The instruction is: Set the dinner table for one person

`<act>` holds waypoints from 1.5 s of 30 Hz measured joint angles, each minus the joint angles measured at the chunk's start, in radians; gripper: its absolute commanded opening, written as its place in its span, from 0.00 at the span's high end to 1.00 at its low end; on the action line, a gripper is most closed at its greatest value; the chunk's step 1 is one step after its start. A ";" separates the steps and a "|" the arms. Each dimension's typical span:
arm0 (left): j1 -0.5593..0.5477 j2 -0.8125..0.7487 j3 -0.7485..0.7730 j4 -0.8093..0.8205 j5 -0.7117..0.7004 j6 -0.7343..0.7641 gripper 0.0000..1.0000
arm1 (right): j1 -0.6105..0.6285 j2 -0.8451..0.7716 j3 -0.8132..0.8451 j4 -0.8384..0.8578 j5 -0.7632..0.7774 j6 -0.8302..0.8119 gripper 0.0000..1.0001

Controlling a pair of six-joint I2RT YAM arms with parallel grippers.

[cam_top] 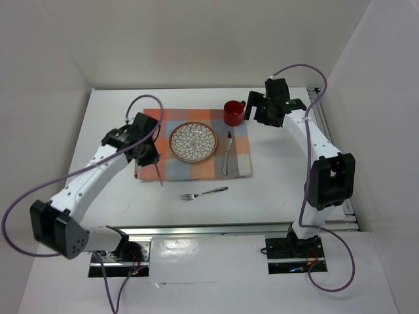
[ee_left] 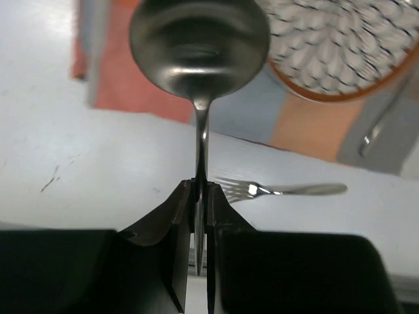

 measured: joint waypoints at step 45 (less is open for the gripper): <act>-0.312 1.212 1.026 0.222 0.352 0.039 0.36 | -0.199 -0.568 -0.492 -0.113 -0.053 0.132 0.00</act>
